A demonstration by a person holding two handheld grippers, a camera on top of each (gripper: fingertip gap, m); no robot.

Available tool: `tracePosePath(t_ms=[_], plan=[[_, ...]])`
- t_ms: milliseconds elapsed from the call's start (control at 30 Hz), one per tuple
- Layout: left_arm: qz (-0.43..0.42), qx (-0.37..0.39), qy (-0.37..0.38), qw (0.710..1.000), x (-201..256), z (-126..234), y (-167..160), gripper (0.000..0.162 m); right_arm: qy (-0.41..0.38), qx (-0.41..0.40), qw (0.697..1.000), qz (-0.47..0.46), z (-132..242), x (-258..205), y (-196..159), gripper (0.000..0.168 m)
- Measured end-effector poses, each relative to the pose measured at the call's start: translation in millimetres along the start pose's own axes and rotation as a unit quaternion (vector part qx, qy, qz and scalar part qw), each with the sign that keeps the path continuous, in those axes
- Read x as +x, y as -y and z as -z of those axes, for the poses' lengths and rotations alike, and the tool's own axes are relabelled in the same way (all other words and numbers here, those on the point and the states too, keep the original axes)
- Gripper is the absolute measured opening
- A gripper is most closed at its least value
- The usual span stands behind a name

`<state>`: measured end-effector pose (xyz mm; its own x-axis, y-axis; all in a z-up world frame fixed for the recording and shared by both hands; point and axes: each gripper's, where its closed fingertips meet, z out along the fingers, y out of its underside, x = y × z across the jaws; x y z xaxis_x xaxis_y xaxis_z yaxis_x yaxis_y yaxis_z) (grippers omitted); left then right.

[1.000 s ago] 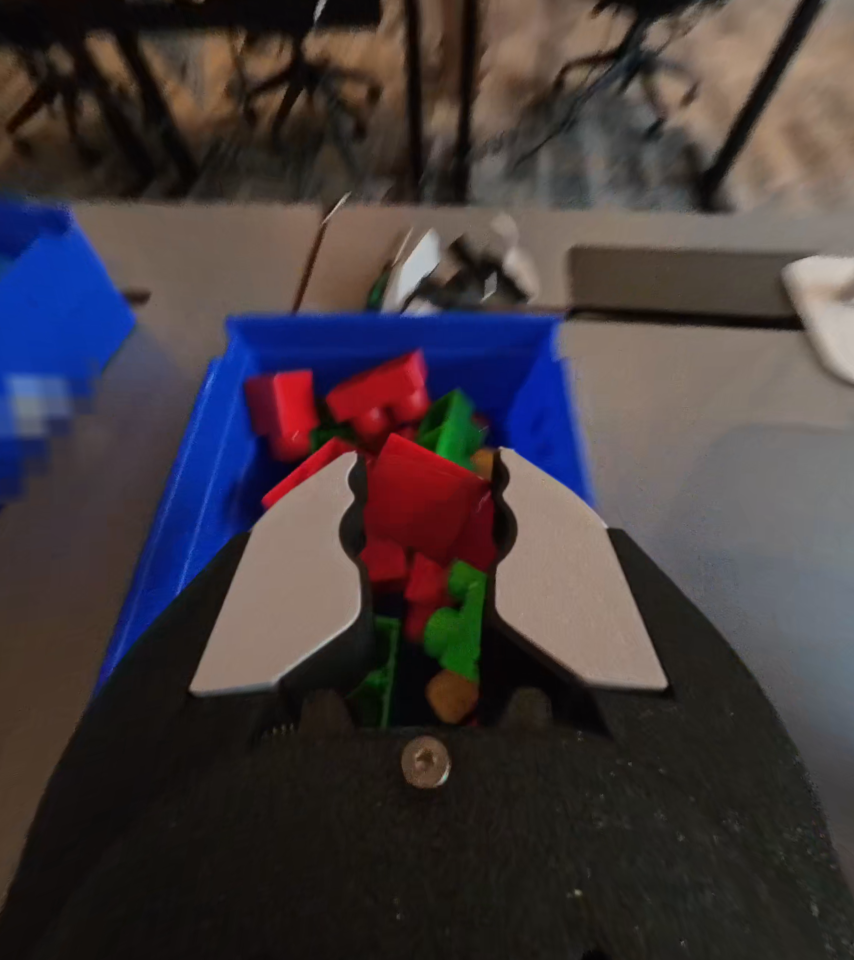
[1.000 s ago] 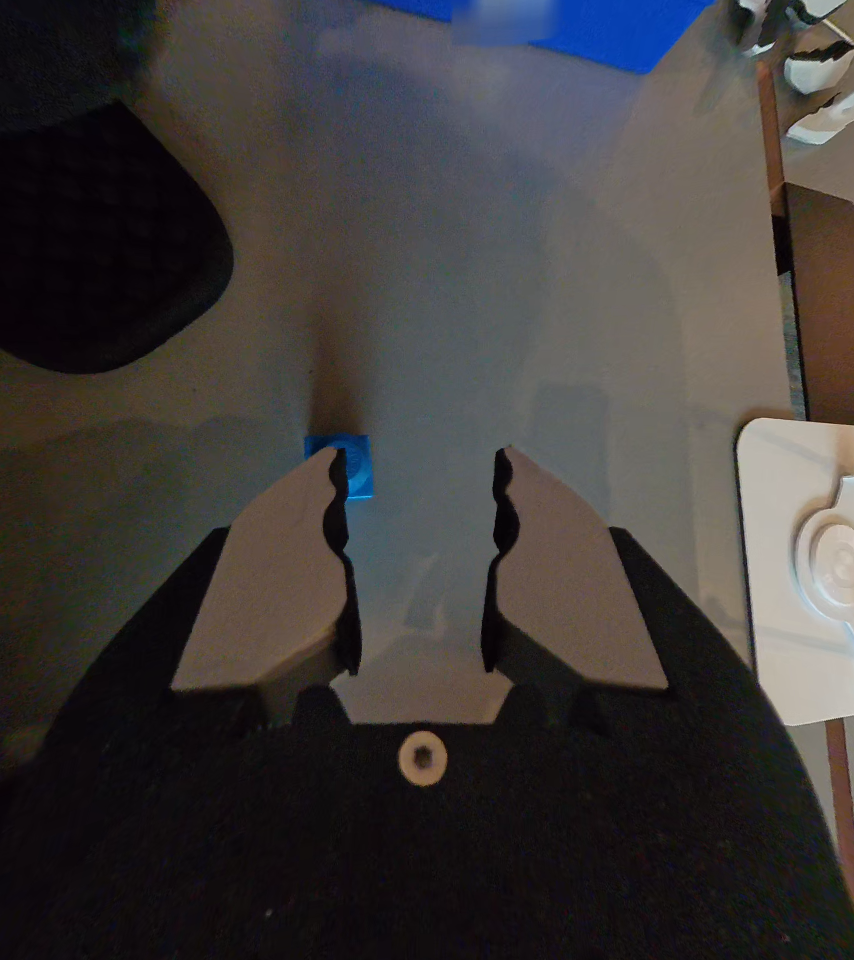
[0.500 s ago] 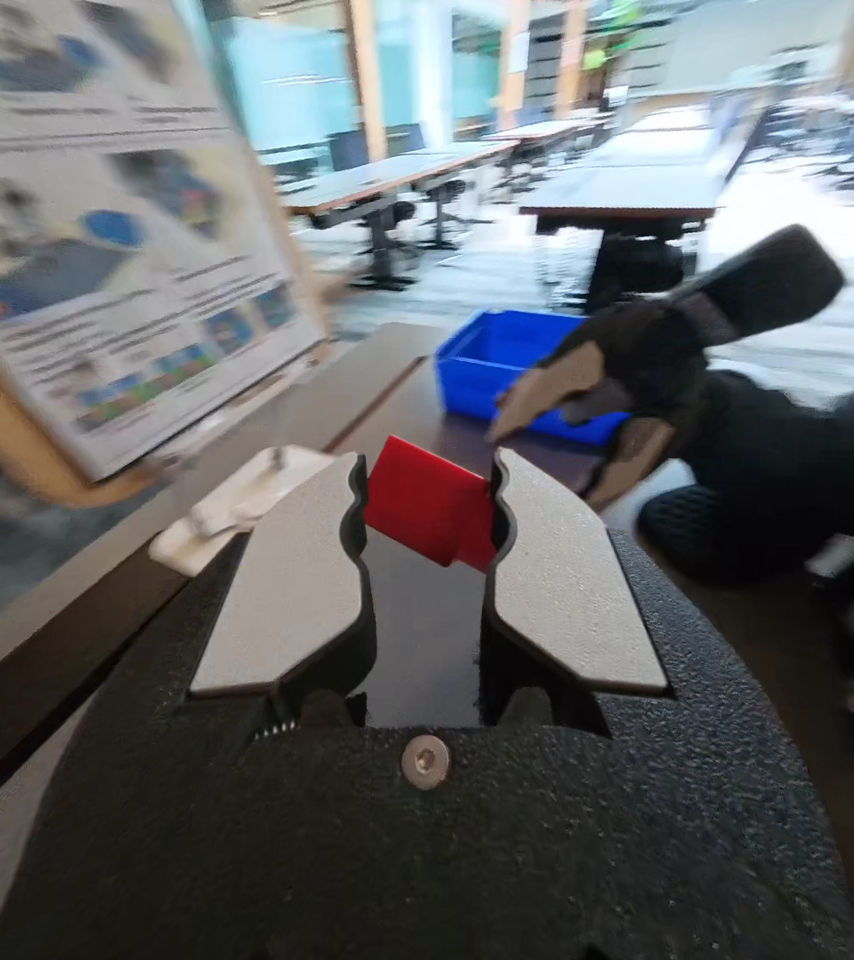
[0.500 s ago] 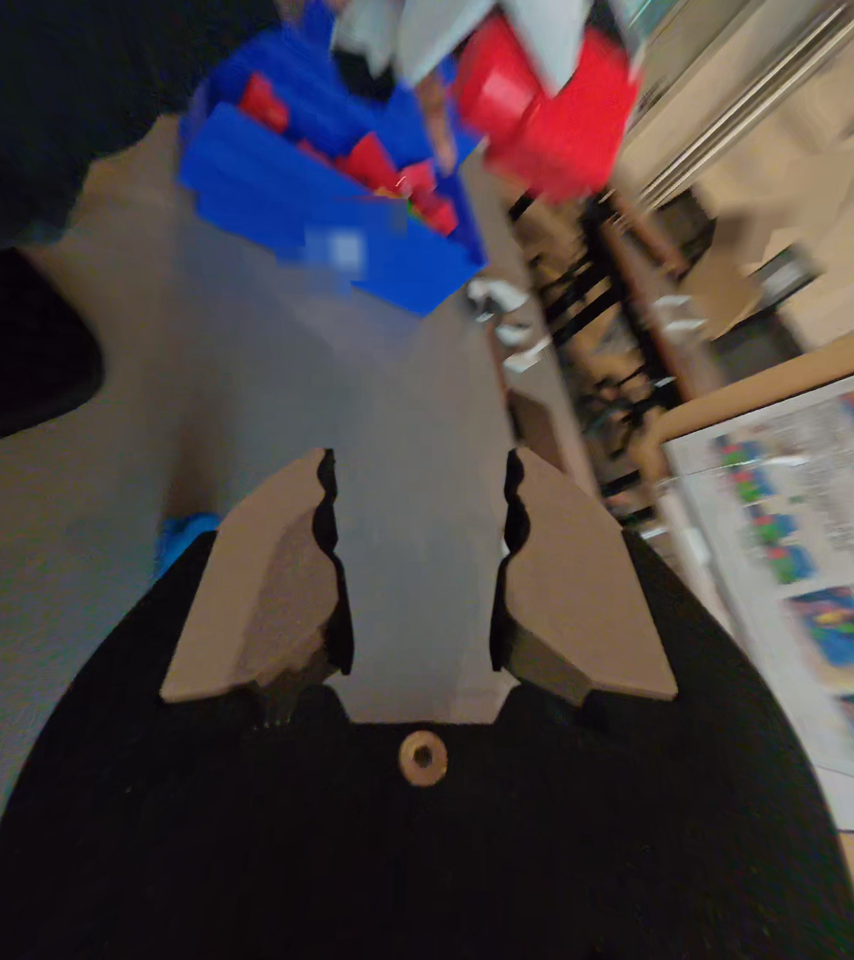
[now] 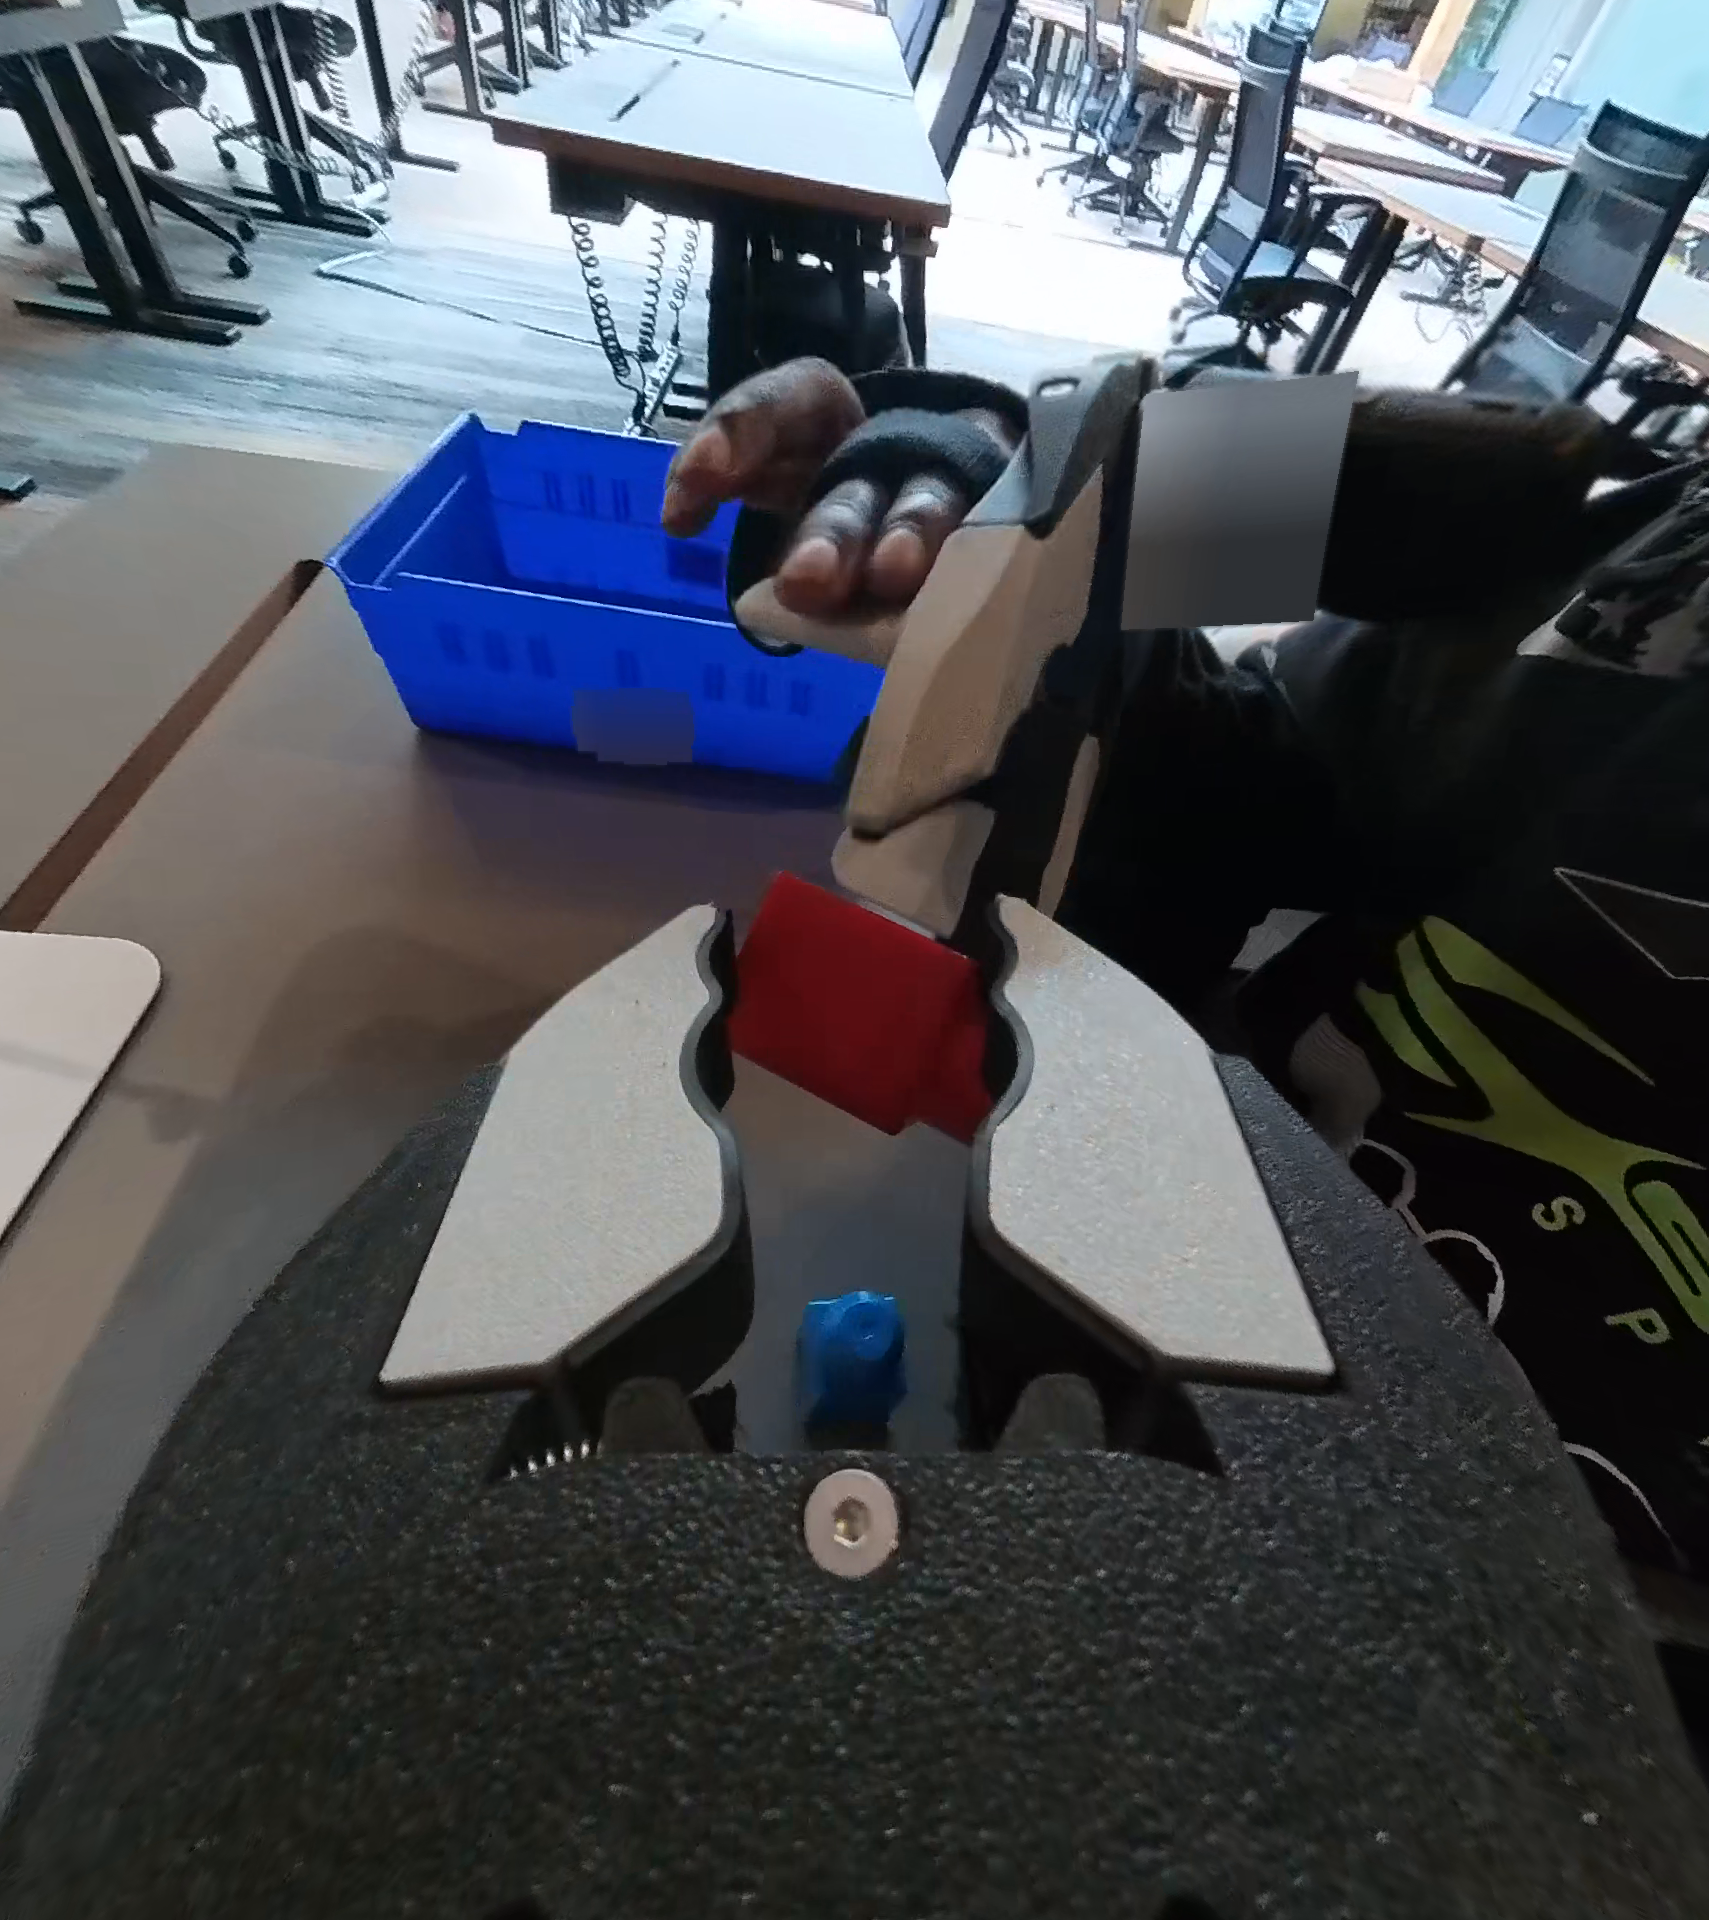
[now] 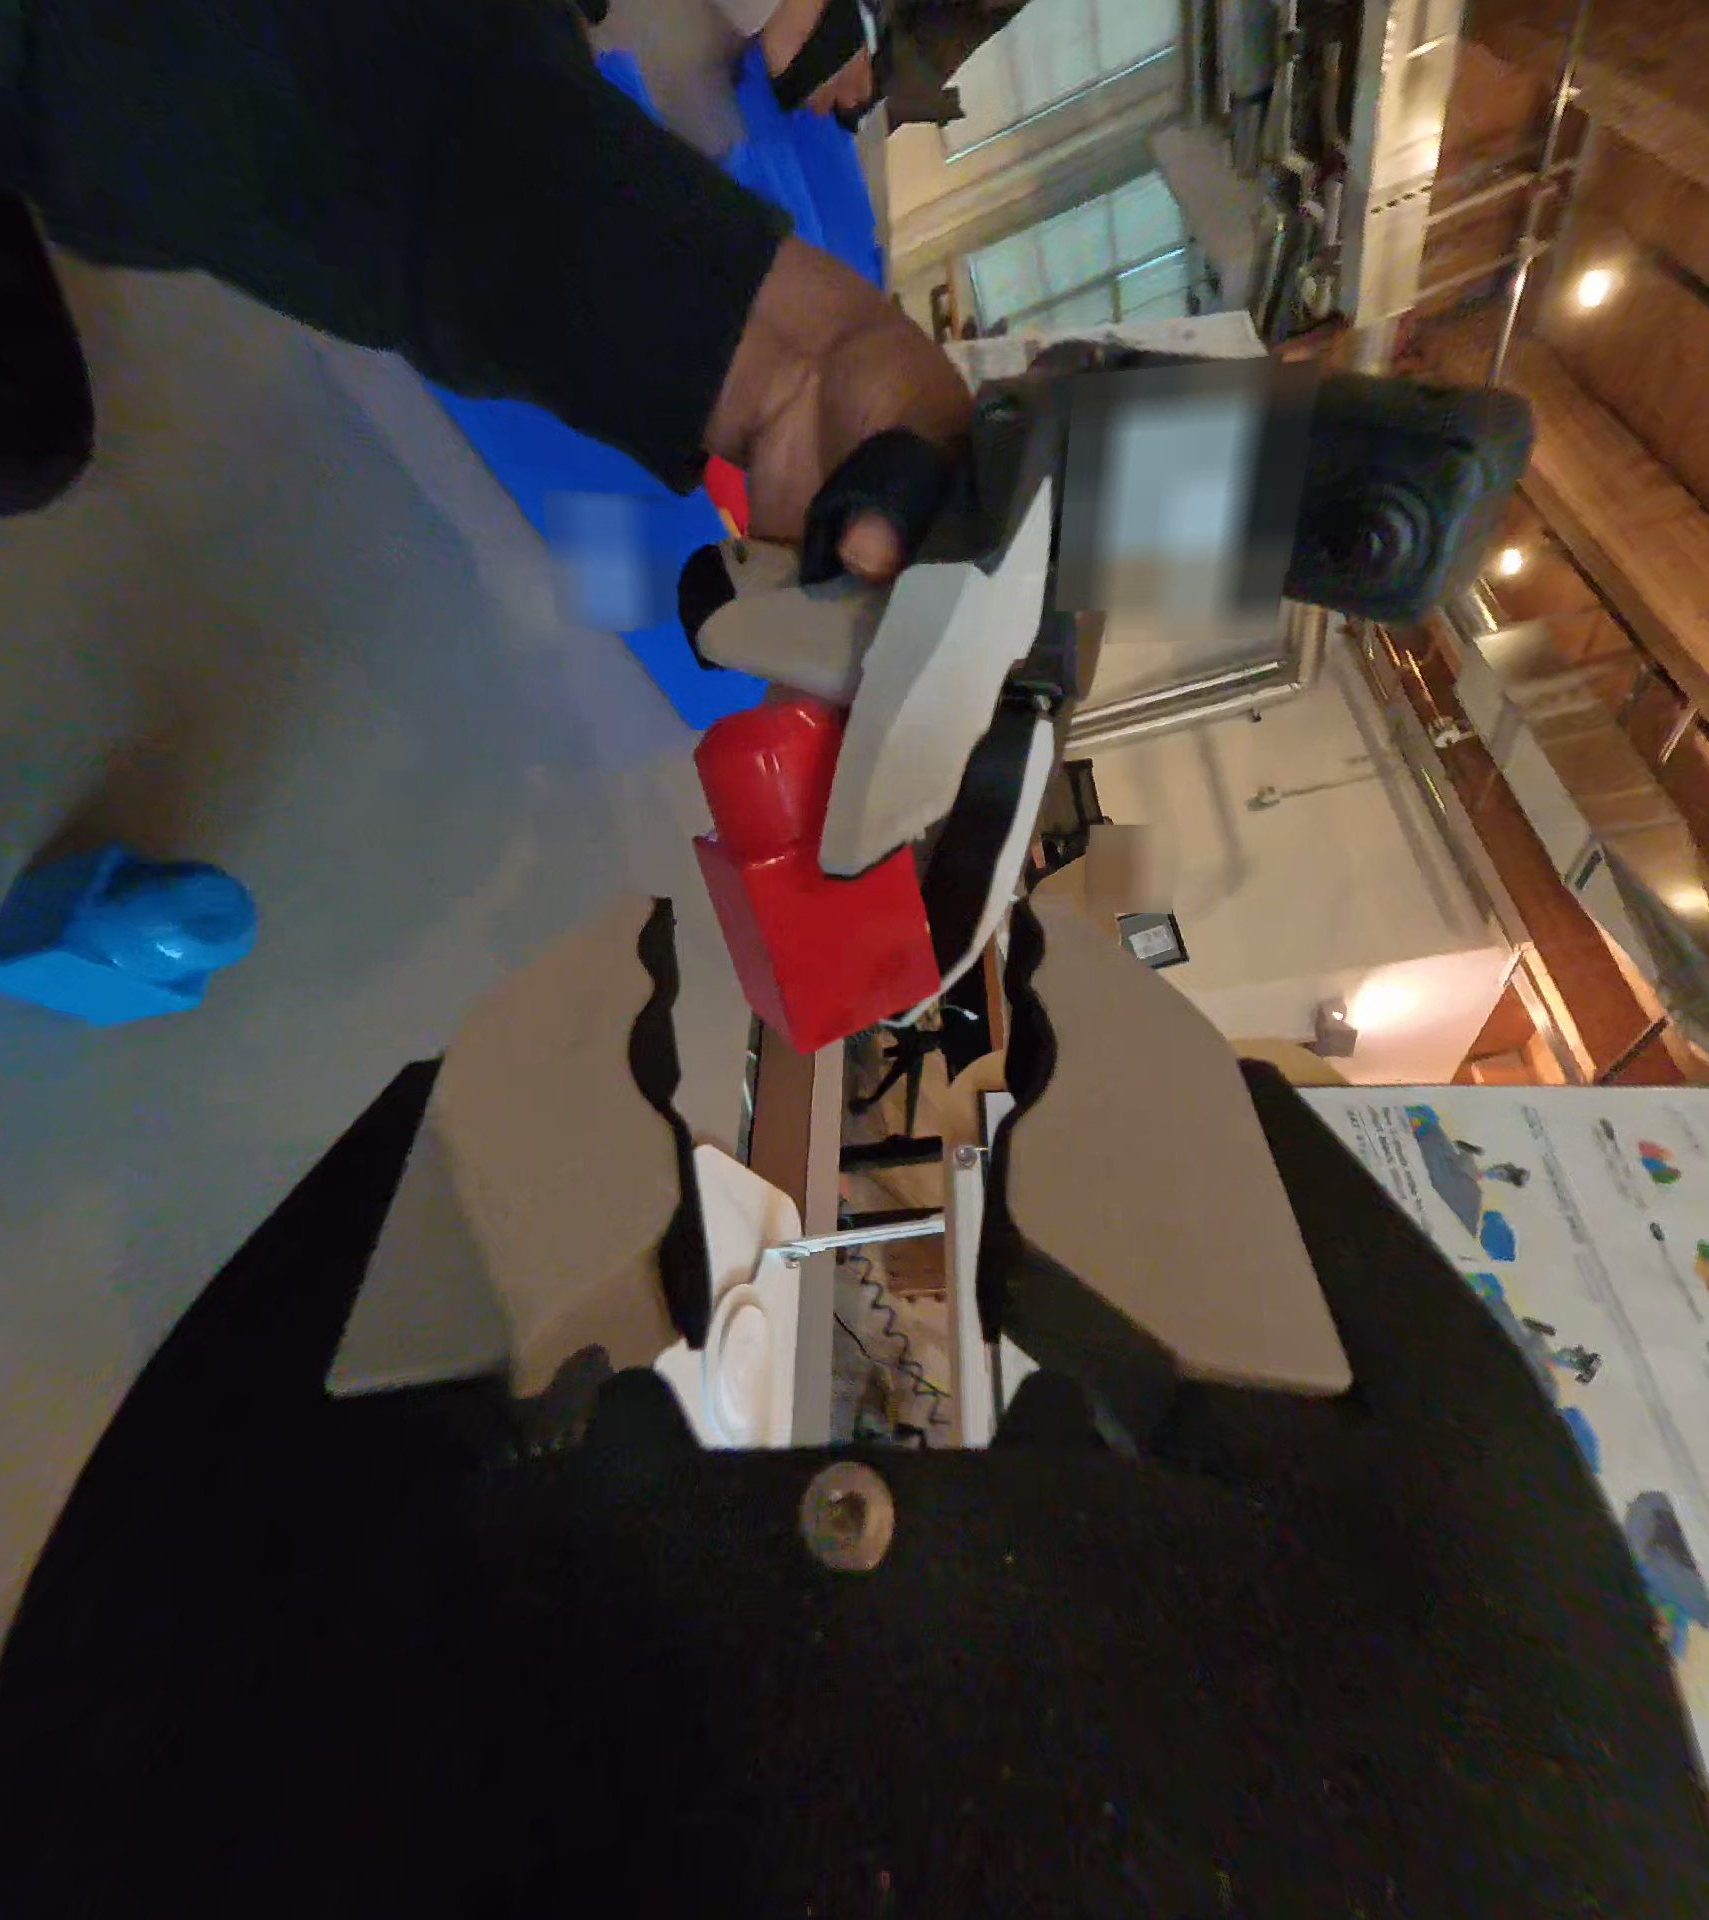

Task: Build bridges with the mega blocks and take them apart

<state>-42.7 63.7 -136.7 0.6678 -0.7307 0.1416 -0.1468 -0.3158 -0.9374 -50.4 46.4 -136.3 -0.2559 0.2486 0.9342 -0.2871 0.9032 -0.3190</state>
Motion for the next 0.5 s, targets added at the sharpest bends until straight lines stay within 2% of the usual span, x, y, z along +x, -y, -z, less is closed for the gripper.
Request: tracePosePath(t_ms=[100, 200, 300, 367, 500], plan=[[0.0, -0.011, -0.01, 1.0, 2.6, -4.8, -3.8, 0.045, 0.012, -0.011, 1.0, 0.023, -5.0, -7.4, -1.1, 0.055], [-0.006, -0.011, -0.017, 1.0, 5.0, -7.9, -3.4, 0.045, 0.013, -0.019, 0.999, 0.036, -8.6, -11.0, -2.7, 0.038], [-0.022, 0.037, -0.002, 0.999, 1.3, -1.8, 10.9, 0.046, -0.032, -0.015, 0.999, 0.017, -8.3, 3.2, -5.5, 0.037], [-0.05, 0.096, 0.003, 0.994, 2.1, 8.5, 27.0, 0.058, -0.053, -0.005, 0.997, -0.047, -5.1, 14.6, -9.2, 0.037], [-0.133, 0.17, 0.034, 0.976, 5.6, 30.3, 45.8, 0.066, -0.073, 0.057, 0.97, -0.223, 3.4, 34.9, -10.9, 0.036]])
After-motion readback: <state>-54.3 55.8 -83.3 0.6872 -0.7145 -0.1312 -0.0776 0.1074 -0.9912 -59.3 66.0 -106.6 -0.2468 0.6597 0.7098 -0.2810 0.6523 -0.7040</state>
